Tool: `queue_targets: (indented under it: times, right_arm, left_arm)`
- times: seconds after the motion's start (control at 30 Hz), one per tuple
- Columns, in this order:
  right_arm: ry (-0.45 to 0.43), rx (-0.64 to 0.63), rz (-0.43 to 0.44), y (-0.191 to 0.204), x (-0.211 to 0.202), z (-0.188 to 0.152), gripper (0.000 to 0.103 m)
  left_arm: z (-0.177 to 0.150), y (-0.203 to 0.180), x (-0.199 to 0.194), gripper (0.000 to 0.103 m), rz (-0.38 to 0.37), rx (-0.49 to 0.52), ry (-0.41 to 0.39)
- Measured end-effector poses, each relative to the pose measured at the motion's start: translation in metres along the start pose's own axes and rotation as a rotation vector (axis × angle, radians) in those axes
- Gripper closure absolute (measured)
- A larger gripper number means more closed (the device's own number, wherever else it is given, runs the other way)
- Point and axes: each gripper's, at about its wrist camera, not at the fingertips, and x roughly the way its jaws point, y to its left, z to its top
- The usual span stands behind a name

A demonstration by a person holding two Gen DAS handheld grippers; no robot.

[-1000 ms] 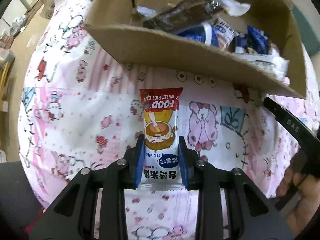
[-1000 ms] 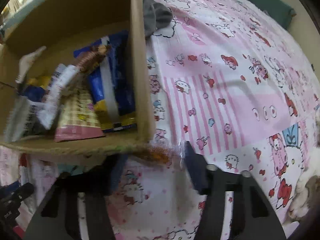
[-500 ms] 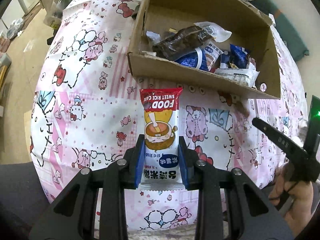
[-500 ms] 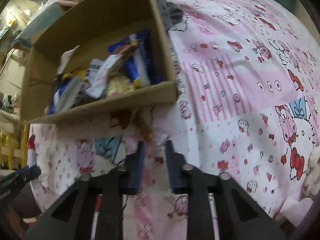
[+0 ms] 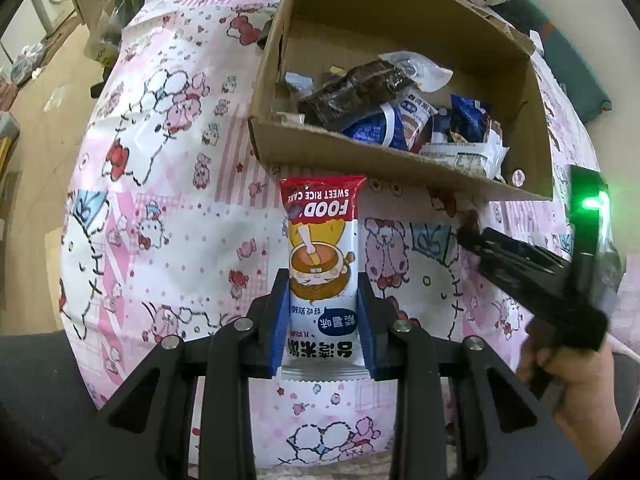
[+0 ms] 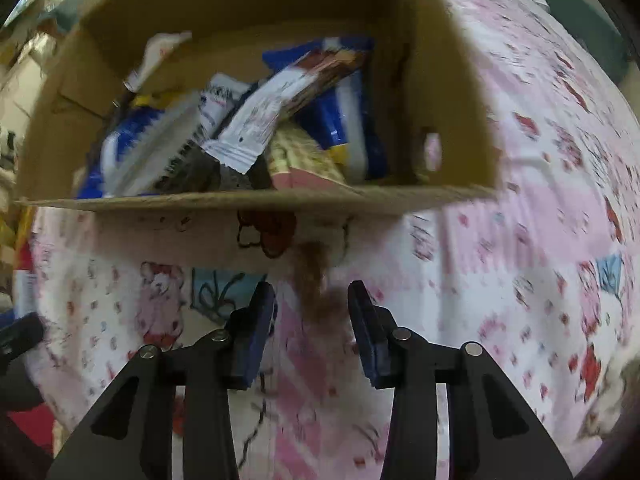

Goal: Organize snacks
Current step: 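Lift both snacks and carry them over the box with both grippers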

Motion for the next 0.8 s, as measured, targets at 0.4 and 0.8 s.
queue_targets:
  times: [0.4,0.8]
  right_arm:
    - [0.021,0.114,0.267,0.002,-0.044,-0.031,0.086]
    - [-0.215,0.194,0.507,-0.015,-0.133,-0.045,0.086]
  left_arm:
    - [0.001,-0.003,0.006,0.076,0.036,0.025,-0.009]
    - [-0.001,0.002,-0.032,0.077,-0.029,0.028,-0.107]
